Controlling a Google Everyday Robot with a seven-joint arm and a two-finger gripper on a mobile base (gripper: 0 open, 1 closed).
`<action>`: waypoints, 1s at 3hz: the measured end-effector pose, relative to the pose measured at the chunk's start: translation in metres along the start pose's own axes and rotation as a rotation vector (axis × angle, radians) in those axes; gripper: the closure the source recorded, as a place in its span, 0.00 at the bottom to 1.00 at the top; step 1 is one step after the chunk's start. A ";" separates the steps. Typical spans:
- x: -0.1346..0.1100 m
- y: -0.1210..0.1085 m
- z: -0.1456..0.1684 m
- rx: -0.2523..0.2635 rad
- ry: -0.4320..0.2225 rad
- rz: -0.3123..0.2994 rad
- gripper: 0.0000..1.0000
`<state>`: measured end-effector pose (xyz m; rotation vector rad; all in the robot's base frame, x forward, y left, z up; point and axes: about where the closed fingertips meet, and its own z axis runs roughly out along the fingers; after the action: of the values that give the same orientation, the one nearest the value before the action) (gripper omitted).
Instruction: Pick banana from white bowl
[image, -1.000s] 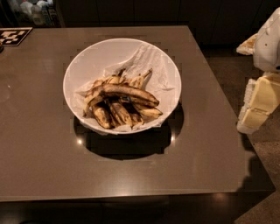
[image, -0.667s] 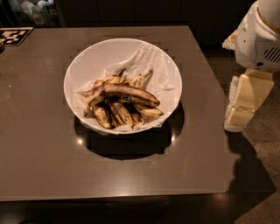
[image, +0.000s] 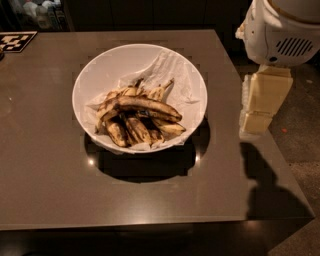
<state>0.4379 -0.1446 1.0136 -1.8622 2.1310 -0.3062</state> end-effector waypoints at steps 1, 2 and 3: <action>-0.027 -0.001 0.007 -0.009 -0.006 -0.048 0.00; -0.061 -0.005 0.012 -0.024 -0.001 -0.130 0.00; -0.081 -0.011 0.016 -0.028 -0.004 -0.194 0.00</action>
Offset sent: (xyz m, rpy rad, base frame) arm 0.0287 0.0908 -0.0233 -0.1091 0.1056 0.2112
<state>0.4632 -0.0656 1.0084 -2.0882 1.9635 -0.3158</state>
